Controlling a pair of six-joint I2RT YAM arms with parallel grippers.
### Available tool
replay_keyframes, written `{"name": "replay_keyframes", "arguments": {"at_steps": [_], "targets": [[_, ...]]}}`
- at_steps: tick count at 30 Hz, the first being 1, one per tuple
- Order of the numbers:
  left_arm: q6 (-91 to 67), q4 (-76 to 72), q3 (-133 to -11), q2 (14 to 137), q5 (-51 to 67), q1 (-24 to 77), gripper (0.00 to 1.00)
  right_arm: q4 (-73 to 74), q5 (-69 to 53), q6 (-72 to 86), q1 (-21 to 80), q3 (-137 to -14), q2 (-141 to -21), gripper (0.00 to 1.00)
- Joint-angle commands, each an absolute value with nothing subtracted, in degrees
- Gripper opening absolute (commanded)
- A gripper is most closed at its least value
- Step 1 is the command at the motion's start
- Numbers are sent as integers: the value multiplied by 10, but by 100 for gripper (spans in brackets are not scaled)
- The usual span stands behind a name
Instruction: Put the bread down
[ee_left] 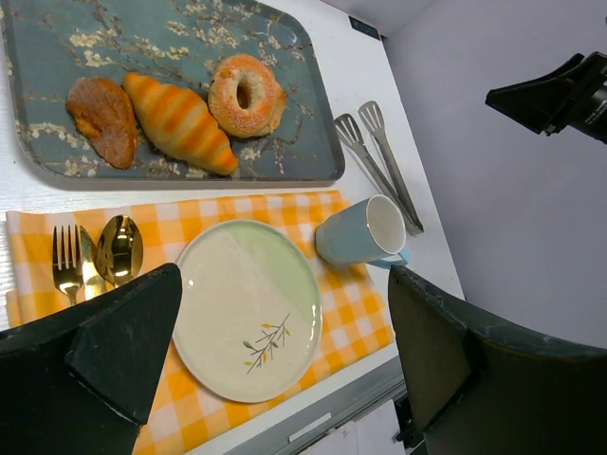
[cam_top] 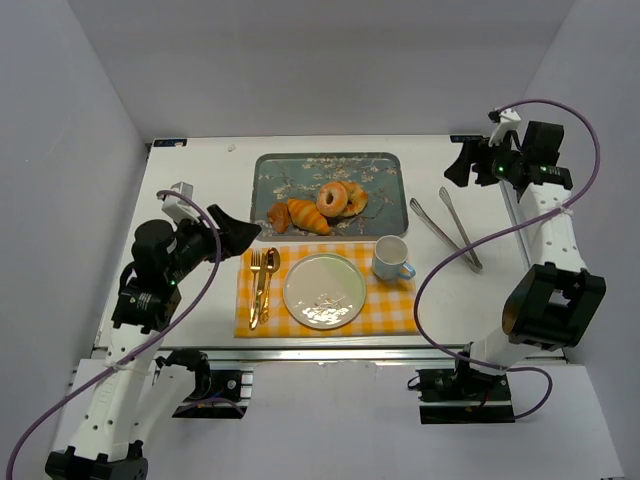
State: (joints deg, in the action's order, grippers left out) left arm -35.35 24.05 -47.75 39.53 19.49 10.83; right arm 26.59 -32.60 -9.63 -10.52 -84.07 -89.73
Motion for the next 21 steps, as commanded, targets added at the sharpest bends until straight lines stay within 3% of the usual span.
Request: {"name": "replay_keyframes", "arguments": {"at_steps": [1, 5, 8, 11, 12, 13, 14, 15, 16, 17, 19, 21], "targets": [[-346, 242, -468, 398, 192, 105, 98, 233, -361, -134, -117, -819, -864, 89], [-347, 222, -463, 415, 199, 105, 96, 215, -534, -275, -175, -760, -832, 89], [-337, 223, -480, 438, 196, 105, 83, 170, -508, -302, -175, -716, -828, 70], [-331, 213, -486, 457, 193, 106, 44, 191, -483, -349, -176, -706, -839, 43], [-328, 210, -490, 462, 191, 105, 30, 208, -465, -364, -174, -708, -846, 28], [-325, 209, -494, 468, 190, 106, 14, 220, -449, -372, -173, -706, -849, 24], [-316, 209, -497, 474, 192, 105, 14, 225, -428, -375, -166, -697, -851, 24], [-312, 210, -501, 485, 192, 105, 15, 228, -367, -378, -160, -693, -857, 42], [-308, 211, -502, 489, 192, 105, 27, 237, -335, -385, -154, -690, -860, 60], [-303, 210, -501, 497, 192, 105, 39, 238, -290, -394, -143, -676, -865, 89], [-303, 206, -495, 500, 194, 106, 70, 246, -273, -417, -139, -664, -866, 89], [-304, 191, -483, 507, 199, 105, 73, 217, -232, -410, -131, -642, -870, 89]]}}
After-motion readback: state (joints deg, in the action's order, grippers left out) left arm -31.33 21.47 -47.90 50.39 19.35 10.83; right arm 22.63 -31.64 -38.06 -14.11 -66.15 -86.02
